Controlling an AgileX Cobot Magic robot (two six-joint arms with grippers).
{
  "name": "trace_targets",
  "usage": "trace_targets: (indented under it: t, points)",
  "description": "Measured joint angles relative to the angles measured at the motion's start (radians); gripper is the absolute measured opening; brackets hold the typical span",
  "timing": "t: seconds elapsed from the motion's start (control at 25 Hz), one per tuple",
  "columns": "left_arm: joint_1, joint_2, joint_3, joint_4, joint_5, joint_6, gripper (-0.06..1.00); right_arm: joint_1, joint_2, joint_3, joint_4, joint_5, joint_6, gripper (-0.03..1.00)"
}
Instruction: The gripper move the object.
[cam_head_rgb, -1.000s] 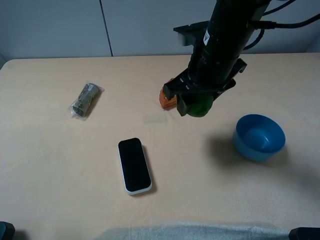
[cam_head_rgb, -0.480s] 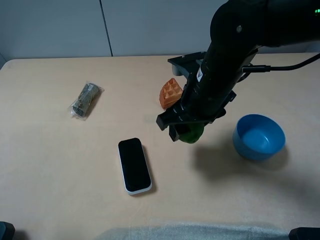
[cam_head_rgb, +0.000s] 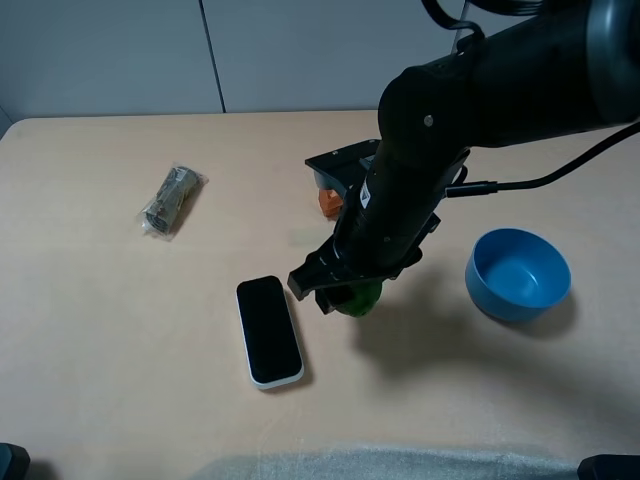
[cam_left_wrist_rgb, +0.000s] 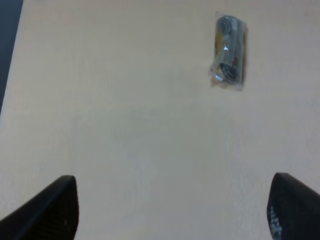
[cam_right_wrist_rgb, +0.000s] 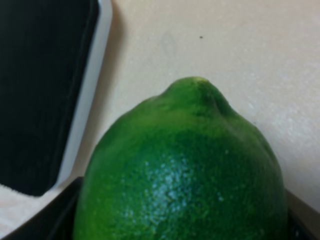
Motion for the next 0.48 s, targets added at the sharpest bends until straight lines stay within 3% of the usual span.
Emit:
trace_targets:
  t: [0.48]
  points:
    - [0.0, 0.0, 0.0, 0.0, 0.0, 0.0, 0.83, 0.0, 0.135, 0.0, -0.013, -0.088, -0.011, 0.47]
